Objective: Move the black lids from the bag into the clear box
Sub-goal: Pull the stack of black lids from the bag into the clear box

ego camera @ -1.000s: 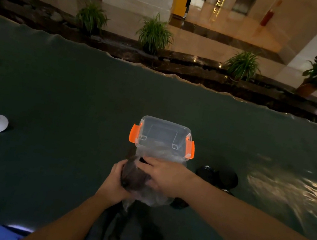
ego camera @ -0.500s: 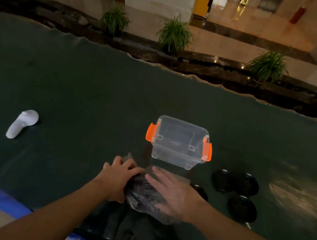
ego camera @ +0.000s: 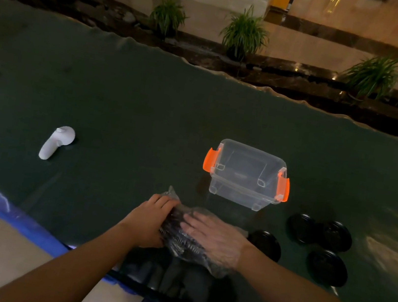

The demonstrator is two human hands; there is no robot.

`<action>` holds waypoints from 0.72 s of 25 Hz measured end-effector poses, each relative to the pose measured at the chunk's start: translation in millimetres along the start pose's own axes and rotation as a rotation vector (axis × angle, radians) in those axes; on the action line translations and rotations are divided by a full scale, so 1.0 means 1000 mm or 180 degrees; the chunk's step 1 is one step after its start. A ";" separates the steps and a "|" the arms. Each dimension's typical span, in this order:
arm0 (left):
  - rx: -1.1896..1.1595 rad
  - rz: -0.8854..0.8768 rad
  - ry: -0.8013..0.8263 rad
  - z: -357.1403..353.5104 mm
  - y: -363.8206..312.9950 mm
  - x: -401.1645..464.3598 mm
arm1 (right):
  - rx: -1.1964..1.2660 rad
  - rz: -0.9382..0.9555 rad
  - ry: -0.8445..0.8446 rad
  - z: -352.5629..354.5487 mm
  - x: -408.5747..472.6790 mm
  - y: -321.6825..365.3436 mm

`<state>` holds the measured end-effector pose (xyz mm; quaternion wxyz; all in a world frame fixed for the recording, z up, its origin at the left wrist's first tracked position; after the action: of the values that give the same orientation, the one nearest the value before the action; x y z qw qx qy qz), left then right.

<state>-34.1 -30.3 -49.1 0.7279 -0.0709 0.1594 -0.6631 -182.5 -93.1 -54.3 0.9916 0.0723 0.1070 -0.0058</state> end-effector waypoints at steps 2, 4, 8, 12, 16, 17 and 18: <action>-0.0321 0.0148 -0.0020 0.002 0.006 -0.002 | 0.0170 -0.0019 -0.0259 0.006 0.007 0.001; -0.0459 0.0295 -0.0016 0.002 0.012 -0.004 | 0.0439 -0.0094 -0.0384 0.007 0.012 0.000; -0.0550 0.0474 -0.0026 -0.001 0.020 -0.007 | 0.0435 -0.0045 -0.0159 0.001 0.017 -0.004; -0.0611 0.0535 -0.0023 -0.002 0.024 -0.008 | 0.0165 0.0035 -0.0083 0.002 0.017 -0.007; -0.0675 0.0594 -0.0010 -0.002 0.026 -0.007 | 0.0720 -0.0017 -0.0318 0.011 0.021 -0.008; -0.0683 0.0604 -0.0014 -0.002 0.025 -0.007 | 0.0841 -0.0004 -0.0316 0.010 0.021 -0.007; -0.0693 0.0616 -0.0022 -0.002 0.025 -0.006 | 0.0898 0.0014 -0.0314 0.009 0.021 -0.006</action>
<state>-11.4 -21.0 -57.9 0.7770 -0.1360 0.2340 -0.5683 -160.3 -100.1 -51.3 0.9757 0.2108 0.0560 -0.0221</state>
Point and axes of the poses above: each hand's wrist, its own x-axis towards the middle knuckle, its own z-axis out of the back of the hand, y = z × x, the point moved 7 cm from there along x, towards the middle knuckle, and after that the axes turned 5 degrees about -y, right-handed, at the moved point
